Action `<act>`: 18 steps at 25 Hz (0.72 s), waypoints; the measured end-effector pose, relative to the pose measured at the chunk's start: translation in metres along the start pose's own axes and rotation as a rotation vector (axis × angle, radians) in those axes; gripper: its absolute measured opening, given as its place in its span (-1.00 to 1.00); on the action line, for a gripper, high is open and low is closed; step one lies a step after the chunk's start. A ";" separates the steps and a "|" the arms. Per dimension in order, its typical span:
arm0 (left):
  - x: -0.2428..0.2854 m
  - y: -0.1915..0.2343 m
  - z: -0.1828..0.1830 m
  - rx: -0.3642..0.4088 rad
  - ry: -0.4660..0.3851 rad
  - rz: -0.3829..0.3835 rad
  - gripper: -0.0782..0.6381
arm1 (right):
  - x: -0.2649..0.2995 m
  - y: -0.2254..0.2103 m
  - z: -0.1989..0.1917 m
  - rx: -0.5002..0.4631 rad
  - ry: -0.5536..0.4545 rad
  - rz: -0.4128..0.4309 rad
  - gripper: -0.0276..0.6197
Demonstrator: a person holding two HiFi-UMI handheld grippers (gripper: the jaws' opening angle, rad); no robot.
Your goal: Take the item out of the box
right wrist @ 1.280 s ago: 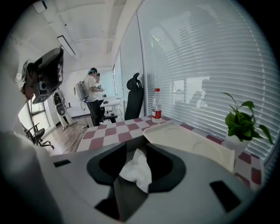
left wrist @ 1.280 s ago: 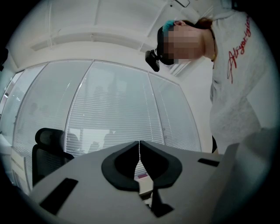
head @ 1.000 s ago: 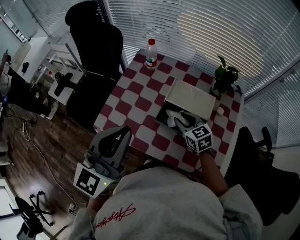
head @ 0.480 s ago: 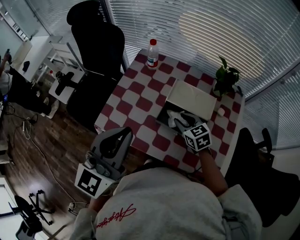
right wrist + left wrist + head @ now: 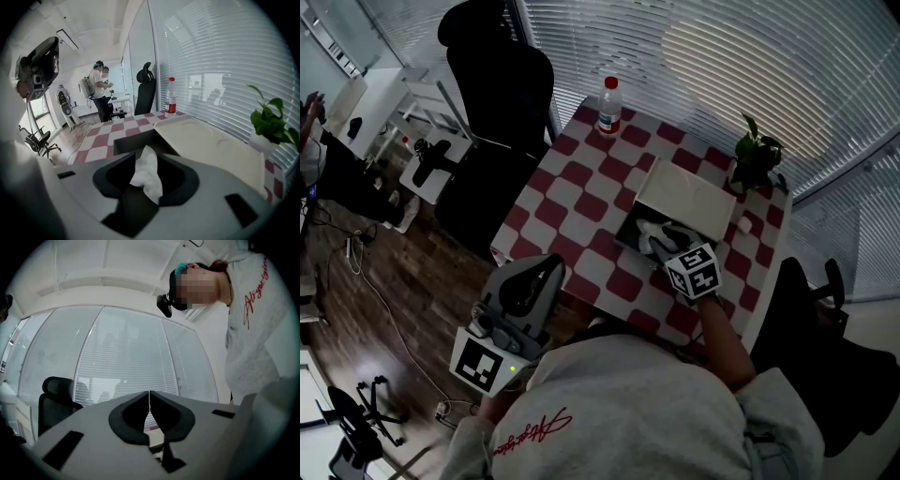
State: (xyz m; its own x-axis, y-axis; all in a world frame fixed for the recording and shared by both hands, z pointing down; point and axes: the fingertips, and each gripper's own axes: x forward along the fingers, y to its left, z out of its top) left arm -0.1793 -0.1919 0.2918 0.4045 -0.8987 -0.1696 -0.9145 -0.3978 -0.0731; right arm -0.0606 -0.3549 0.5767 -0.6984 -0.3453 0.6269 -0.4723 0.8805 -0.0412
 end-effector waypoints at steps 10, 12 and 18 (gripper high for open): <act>0.000 -0.001 0.000 0.001 -0.002 0.003 -0.73 | 0.005 -0.004 -0.011 -0.008 0.049 -0.003 -0.47; 0.000 0.000 0.000 0.000 0.000 0.003 -0.73 | 0.006 -0.004 -0.011 -0.009 0.052 -0.003 -0.47; 0.000 -0.002 -0.002 0.001 0.000 0.007 -0.73 | 0.012 -0.005 -0.015 -0.021 0.081 0.006 -0.48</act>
State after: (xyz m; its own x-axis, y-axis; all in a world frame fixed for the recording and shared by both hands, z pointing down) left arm -0.1775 -0.1918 0.2935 0.3980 -0.9014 -0.1704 -0.9174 -0.3913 -0.0730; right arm -0.0581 -0.3584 0.5962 -0.6546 -0.3137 0.6878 -0.4565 0.8892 -0.0290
